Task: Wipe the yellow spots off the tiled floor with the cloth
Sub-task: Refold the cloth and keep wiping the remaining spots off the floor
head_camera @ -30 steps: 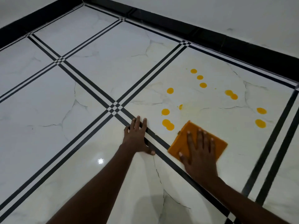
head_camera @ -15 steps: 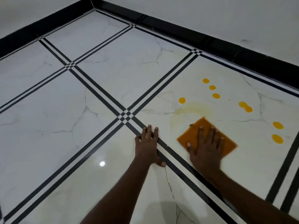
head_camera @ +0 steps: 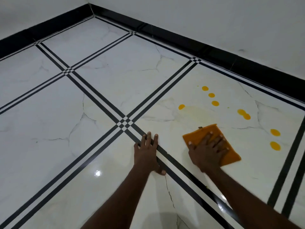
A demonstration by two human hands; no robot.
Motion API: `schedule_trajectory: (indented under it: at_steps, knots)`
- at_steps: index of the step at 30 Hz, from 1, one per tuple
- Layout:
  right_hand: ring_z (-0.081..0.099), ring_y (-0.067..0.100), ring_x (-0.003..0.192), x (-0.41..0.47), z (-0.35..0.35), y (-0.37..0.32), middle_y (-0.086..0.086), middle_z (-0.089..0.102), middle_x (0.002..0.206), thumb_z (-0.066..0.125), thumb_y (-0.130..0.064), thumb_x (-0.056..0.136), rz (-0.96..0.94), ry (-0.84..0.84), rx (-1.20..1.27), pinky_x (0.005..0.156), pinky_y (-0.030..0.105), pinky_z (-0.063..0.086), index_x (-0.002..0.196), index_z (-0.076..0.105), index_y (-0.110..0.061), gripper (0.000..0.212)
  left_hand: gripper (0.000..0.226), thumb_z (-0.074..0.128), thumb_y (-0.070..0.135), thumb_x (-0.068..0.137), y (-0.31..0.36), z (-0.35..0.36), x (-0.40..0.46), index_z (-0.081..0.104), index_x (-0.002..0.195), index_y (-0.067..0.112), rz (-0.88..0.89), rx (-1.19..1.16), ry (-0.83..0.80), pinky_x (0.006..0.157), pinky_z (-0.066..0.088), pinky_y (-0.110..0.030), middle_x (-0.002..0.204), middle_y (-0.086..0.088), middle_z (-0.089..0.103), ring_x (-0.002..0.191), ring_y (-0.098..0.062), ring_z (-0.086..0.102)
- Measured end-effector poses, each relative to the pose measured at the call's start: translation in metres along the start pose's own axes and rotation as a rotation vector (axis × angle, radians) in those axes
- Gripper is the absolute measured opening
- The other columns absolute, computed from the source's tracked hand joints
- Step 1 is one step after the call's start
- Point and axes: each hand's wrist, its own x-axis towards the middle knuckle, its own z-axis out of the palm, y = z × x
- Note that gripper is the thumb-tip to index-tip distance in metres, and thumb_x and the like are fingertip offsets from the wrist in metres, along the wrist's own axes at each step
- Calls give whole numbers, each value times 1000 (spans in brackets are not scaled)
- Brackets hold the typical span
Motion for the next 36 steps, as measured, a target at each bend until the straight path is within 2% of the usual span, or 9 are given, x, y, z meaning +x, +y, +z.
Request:
schedule_trajectory:
  at_steps: [3,8,10,14,18,22,27,33,36]
  knots:
    - [-4,51,154,17,-39,-6,33,-5,166,40,-60,99,23,-126,-30,122,67,5,160,-6,-1,97,154,82,73,53,-2,1,2,-20,156,20,5,3,-6,121,7,-57,164,-13,-24,152,-35,-17]
    - [7,37,158,36,-35,62,17,8,170,23,-44,101,-968,104,-439,125,59,12,164,-2,-28,70,154,83,68,57,6,-7,1,-23,155,15,-13,44,-57,121,9,-59,162,-18,-25,151,-39,-17]
    - [-3,28,160,51,-29,68,7,-4,171,16,-48,105,-1054,18,-484,127,52,3,163,-9,-33,65,153,83,67,58,11,-8,2,-22,155,13,-15,61,-75,121,9,-59,162,-20,-24,151,-40,-16]
    - [18,35,157,83,-20,20,13,22,169,20,-51,101,-635,247,-283,125,56,13,164,15,-28,67,147,81,67,60,15,-11,5,-13,157,10,-24,130,-33,121,11,-59,164,-22,-12,152,-41,-8]
    - [11,44,156,48,2,5,23,21,167,21,-51,99,-137,304,-41,123,65,8,163,20,-17,73,141,83,60,66,0,-30,30,-15,158,17,96,80,-22,121,5,-56,164,-17,-20,152,-37,-16]
    - [-1,45,157,-11,29,4,23,2,170,14,-55,97,-343,215,-136,123,64,-2,164,-1,-20,78,148,85,59,62,-23,-38,62,-25,154,25,104,88,-72,122,1,-58,161,-13,-31,150,-35,-23]
    - [-3,36,159,72,5,-63,14,4,172,13,-63,98,-831,182,-286,126,60,3,164,-1,-30,75,149,83,64,59,-33,-33,66,-27,153,30,119,87,-39,122,3,-58,161,-9,-33,151,-33,-22]
    - [12,43,156,124,-17,-44,22,20,168,20,-60,94,-114,314,-11,123,64,9,163,18,-24,78,154,87,59,58,-26,-35,70,-33,150,28,83,90,-70,120,3,-63,156,-11,-41,149,-36,-26]
    - [9,48,154,70,1,-38,27,18,166,24,-57,95,-38,381,-26,122,66,7,164,16,-19,79,155,88,55,59,-20,-37,72,-34,150,26,76,86,-109,119,2,-65,154,-14,-43,147,-39,-28]
